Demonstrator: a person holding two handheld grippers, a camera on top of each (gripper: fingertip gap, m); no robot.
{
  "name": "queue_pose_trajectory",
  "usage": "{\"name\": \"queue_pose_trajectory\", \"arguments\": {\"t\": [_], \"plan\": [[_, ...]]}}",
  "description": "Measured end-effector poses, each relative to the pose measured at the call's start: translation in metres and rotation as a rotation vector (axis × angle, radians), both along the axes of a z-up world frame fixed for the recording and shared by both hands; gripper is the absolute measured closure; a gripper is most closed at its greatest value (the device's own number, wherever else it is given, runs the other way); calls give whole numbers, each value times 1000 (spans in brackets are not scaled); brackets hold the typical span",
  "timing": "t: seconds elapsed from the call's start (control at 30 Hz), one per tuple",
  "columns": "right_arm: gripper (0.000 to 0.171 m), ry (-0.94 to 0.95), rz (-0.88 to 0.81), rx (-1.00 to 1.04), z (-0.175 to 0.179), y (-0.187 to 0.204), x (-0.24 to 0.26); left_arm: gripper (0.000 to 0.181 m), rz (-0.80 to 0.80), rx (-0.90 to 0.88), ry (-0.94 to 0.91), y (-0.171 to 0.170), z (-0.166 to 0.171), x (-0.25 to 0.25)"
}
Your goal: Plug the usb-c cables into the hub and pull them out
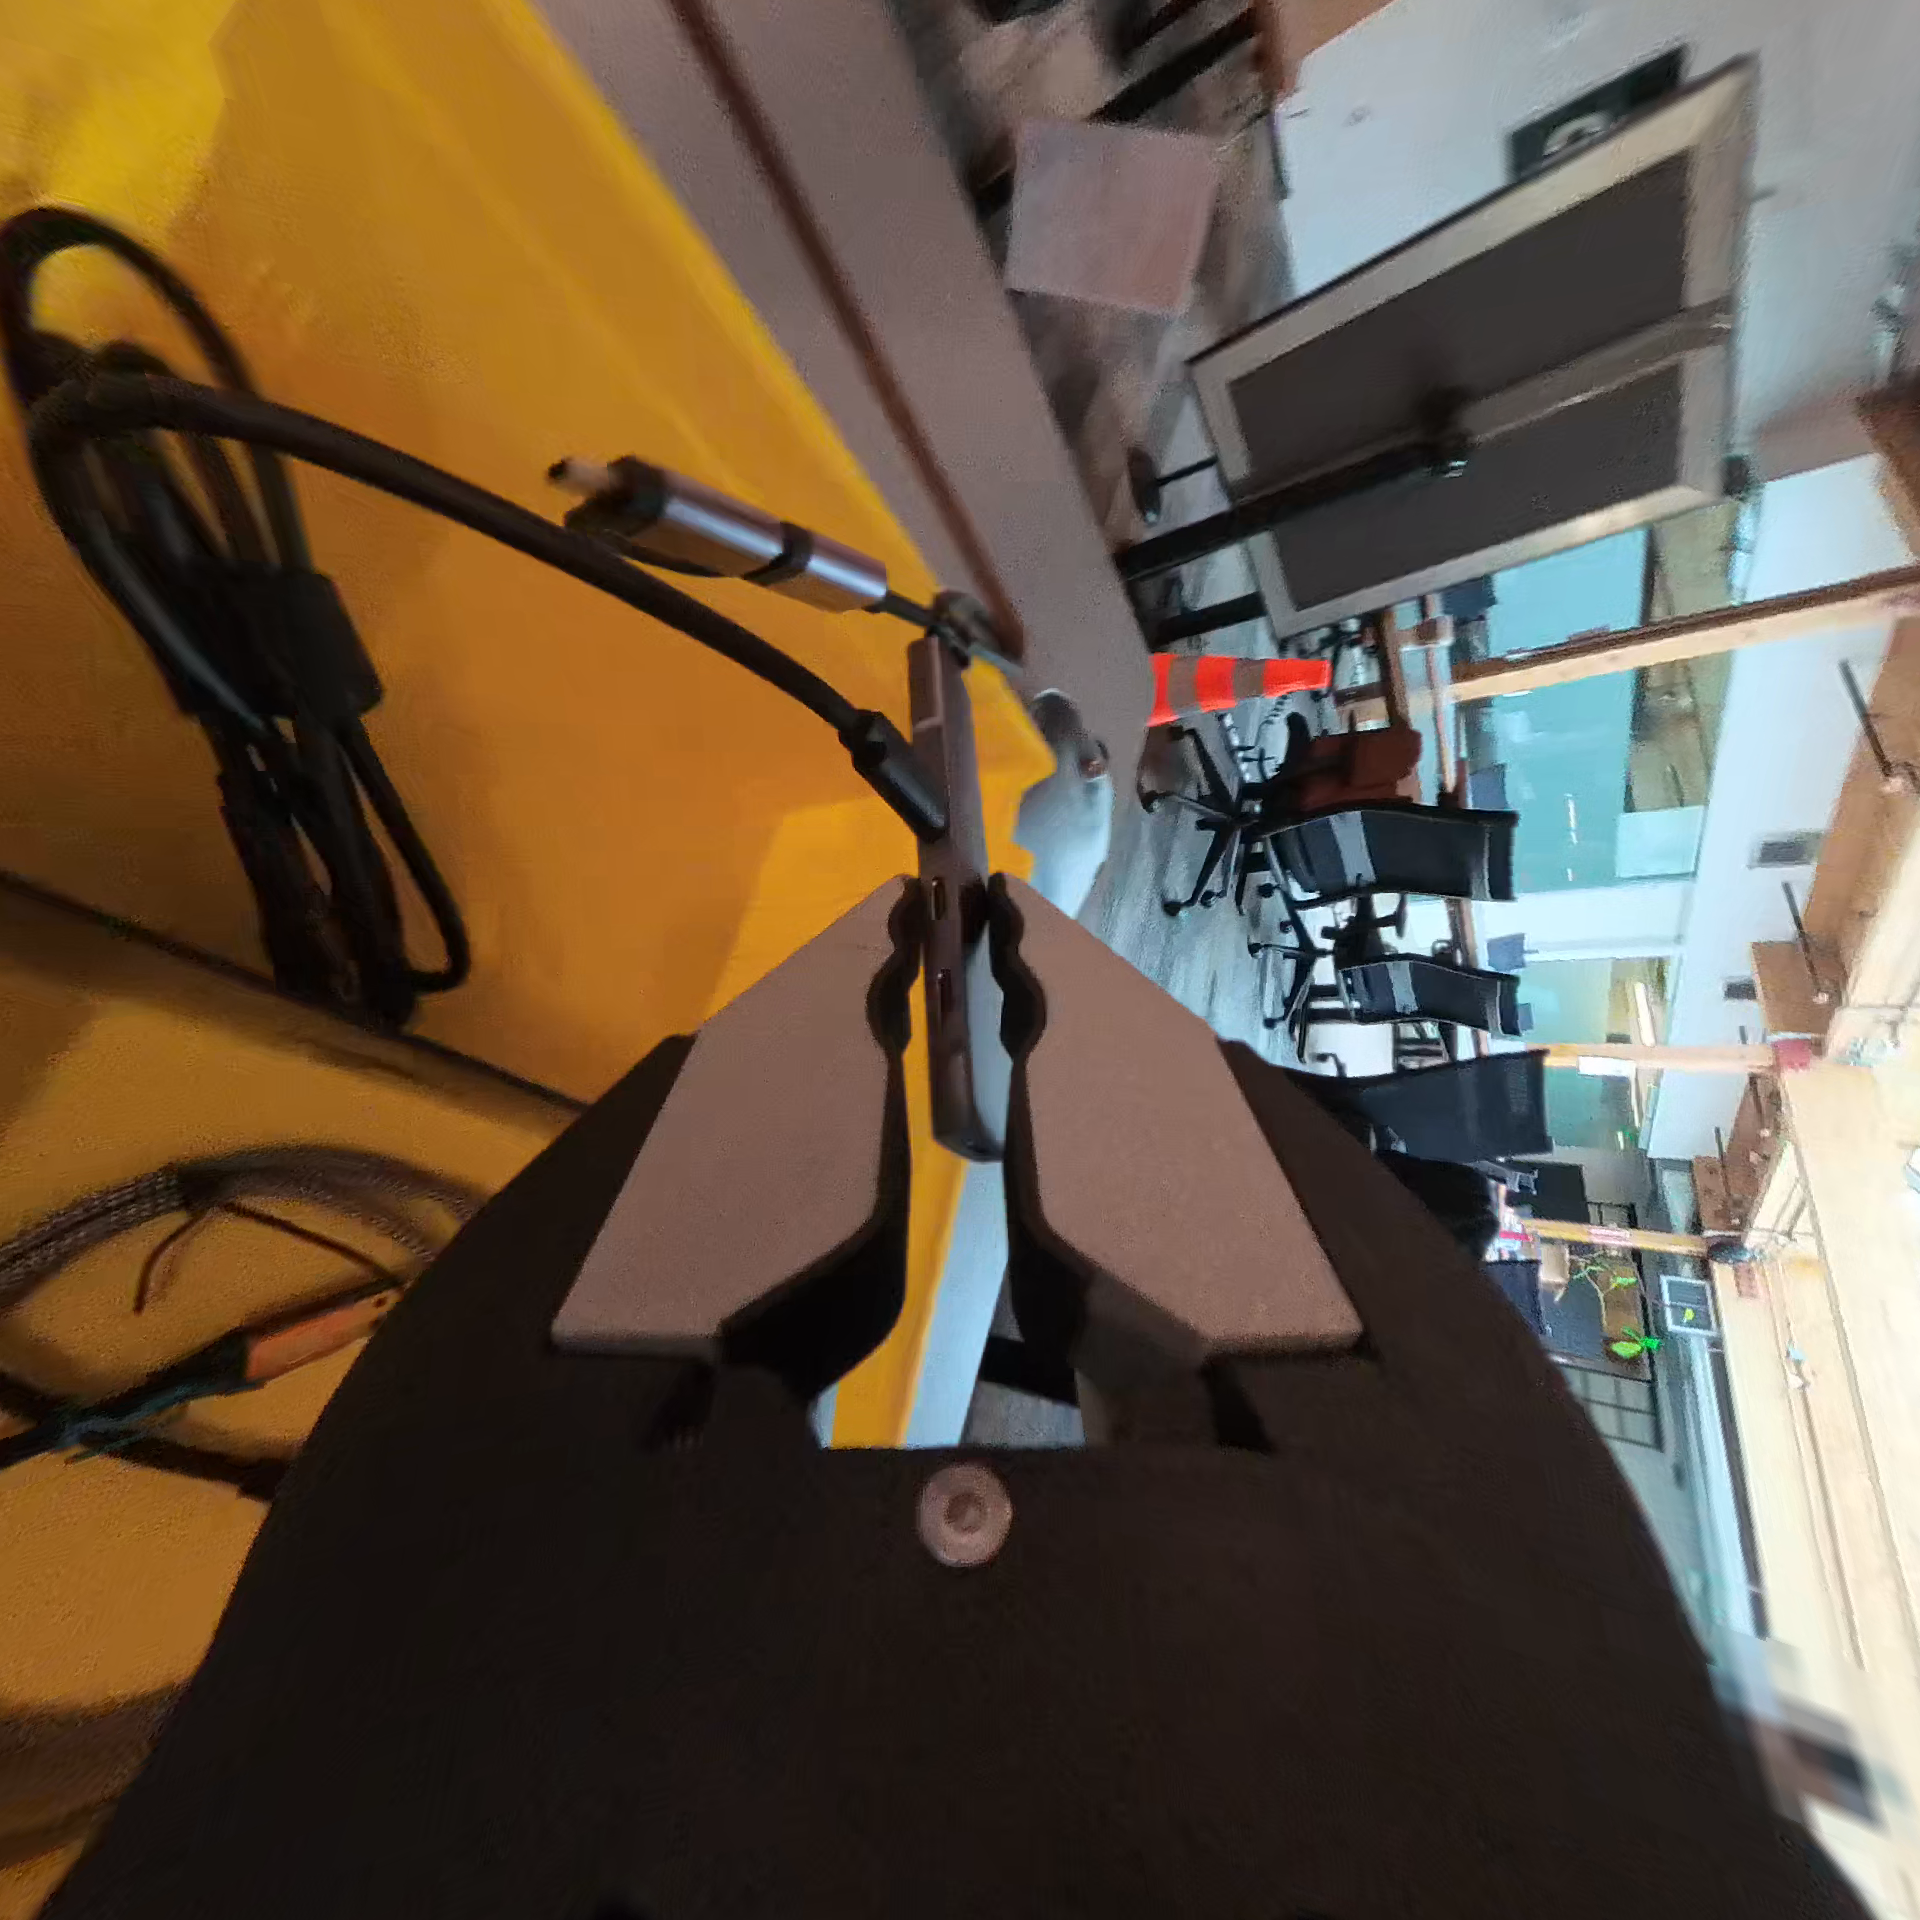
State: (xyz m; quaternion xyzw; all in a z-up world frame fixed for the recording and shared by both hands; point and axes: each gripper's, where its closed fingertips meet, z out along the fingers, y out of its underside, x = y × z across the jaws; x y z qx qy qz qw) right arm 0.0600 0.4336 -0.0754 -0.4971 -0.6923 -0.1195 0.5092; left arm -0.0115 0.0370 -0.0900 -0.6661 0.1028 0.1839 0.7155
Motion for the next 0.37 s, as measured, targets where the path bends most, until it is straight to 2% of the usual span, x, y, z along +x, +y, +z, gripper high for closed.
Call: {"name": "queue_pose_trajectory", "arguments": {"t": [0.03,0.13,0.2,0.23,0.27,0.37], "plan": [[160,-38,6,-12,-10,-3,-3,172,1,0,2,0,0,0],[153,-173,-27,-221,-50,-18,-6,172,7,3,3,0,0,0],[160,-243,-74,-345,-69,-23,-4,172,12,7,-3,-1,1,-2],[166,-238,-104,-342,-69,-20,-5,172,15,8,-8,-1,1,-2],[160,-221,-128,-330,-65,-15,-6,171,15,3,-17,-1,0,-3],[155,-81,-155,-377,-43,-16,-10,161,36,-18,-90,-1,-1,-11]]}}
